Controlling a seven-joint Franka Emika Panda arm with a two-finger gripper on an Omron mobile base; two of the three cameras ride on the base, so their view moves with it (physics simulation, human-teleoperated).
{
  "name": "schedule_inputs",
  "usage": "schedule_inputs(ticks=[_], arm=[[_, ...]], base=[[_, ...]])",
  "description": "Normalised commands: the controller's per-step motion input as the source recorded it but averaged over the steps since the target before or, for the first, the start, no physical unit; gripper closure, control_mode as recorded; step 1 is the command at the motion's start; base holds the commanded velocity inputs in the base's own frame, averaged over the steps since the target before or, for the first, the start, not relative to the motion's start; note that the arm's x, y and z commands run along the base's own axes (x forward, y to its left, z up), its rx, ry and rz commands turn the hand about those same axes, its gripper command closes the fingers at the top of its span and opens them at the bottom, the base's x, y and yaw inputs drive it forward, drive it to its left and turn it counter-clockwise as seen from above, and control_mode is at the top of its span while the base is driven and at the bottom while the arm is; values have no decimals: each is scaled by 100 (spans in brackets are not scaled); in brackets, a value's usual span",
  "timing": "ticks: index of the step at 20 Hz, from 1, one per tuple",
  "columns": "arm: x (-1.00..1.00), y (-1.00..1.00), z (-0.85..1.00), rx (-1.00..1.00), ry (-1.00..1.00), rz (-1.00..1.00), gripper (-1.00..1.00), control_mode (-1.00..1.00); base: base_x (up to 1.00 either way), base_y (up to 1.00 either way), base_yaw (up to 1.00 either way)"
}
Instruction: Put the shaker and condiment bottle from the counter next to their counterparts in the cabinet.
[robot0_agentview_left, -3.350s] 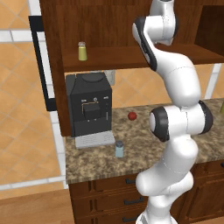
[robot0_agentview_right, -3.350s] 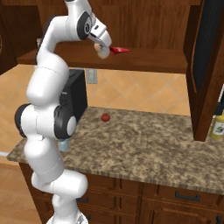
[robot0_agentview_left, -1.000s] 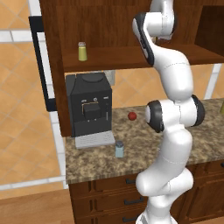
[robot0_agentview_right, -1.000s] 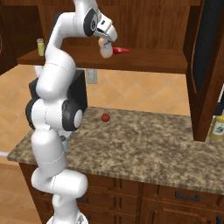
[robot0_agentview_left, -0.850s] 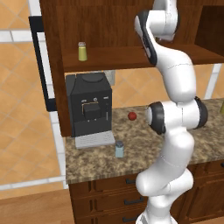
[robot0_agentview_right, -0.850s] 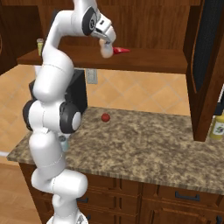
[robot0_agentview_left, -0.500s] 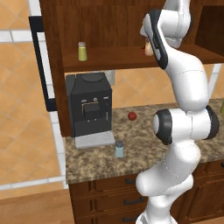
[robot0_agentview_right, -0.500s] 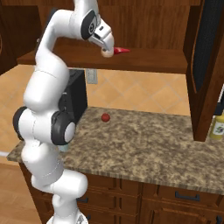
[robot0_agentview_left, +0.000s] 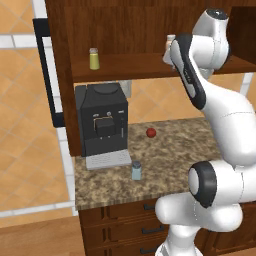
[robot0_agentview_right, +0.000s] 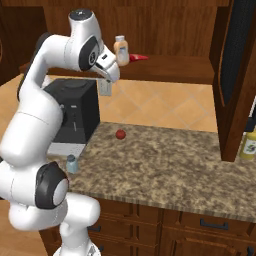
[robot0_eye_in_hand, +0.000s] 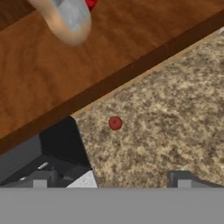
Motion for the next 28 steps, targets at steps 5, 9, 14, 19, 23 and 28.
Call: schedule_inputs(ticks=[5, 9, 14, 19, 23, 28], arm=[[-66, 7, -72, 0, 0, 0, -100, -100], [-33, 0, -61, 2, 0, 1, -100, -100], [-28, 11, -60, 12, 4, 3, -100, -100], [-40, 24, -47, 11, 11, 4, -100, -100], [-41, 32, -54, 1, 14, 7, -100, -100], [-39, 24, -40, 0, 16, 12, -100, -100]], base=[[0, 0, 0], [0, 0, 0], [0, 0, 0], [0, 0, 0], [0, 0, 0], [0, 0, 0]])
